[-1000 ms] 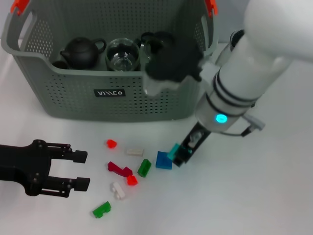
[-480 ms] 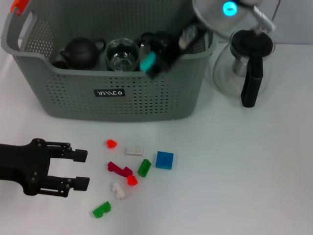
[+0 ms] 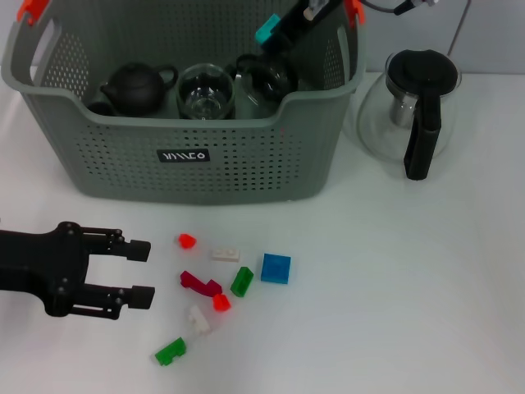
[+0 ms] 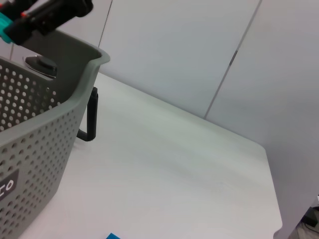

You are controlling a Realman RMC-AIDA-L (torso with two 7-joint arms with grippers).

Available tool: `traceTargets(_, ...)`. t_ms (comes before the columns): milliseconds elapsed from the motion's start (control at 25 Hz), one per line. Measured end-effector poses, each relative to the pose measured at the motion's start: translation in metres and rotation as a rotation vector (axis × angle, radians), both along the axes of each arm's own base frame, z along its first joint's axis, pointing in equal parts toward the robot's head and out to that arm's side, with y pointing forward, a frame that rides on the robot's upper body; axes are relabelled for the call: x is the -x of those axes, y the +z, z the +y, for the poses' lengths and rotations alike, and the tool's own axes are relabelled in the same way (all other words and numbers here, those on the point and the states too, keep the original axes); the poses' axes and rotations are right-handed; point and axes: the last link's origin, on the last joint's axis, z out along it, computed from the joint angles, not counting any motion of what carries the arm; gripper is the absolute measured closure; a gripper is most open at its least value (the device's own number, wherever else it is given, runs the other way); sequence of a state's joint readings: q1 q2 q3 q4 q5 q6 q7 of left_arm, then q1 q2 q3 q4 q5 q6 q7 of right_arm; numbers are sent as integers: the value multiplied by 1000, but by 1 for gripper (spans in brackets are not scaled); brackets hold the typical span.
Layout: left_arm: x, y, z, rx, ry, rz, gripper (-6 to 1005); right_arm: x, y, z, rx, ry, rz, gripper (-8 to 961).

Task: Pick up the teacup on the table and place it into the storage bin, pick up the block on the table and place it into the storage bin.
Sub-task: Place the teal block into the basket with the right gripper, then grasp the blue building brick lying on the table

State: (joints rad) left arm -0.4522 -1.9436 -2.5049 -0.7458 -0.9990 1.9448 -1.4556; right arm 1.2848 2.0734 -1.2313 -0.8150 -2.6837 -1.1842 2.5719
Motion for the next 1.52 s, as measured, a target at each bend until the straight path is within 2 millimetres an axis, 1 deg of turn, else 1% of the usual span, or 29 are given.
traceTargets(440, 1, 0, 2, -6, 6, 9, 257, 5, 1, 3, -17, 32, 6, 404)
traceTargets(560, 1, 0, 2, -6, 7, 10, 257, 8, 3, 4, -27, 44, 12, 280)
traceTargets(680, 1, 1, 2, -5, 7, 10, 257, 16, 10, 4, -46, 70, 31, 155)
traceTargets(800, 1, 3, 2, 0, 12, 11, 257, 27, 23, 1, -62, 100, 69, 102)
traceTargets(920, 1, 4, 2, 2, 14, 12, 257, 41, 38, -10, -42, 122, 129, 48)
traceTargets(1000, 2, 5, 1, 3, 15, 12, 257, 48, 47, -23, 5, 133, 176, 13)
traceTargets(1080, 2, 5, 1, 4, 18, 12, 257, 51, 54, -38, 63, 143, 208, 13)
traceTargets(1160, 3, 5, 0, 3, 20, 13, 257, 50, 58, -55, 138, 150, 223, 14)
traceTargets(1240, 4, 5, 0, 3, 22, 14, 256, 44, 57, -72, 226, 154, 211, 14)
traceTargets(1320, 4, 5, -1, 2, 24, 15, 256, 33, 52, -85, 299, 142, 172, 14)
traceTargets(1520, 6, 5, -2, 1, 29, 15, 256, -4, 28, -104, 413, 96, 14, 13)
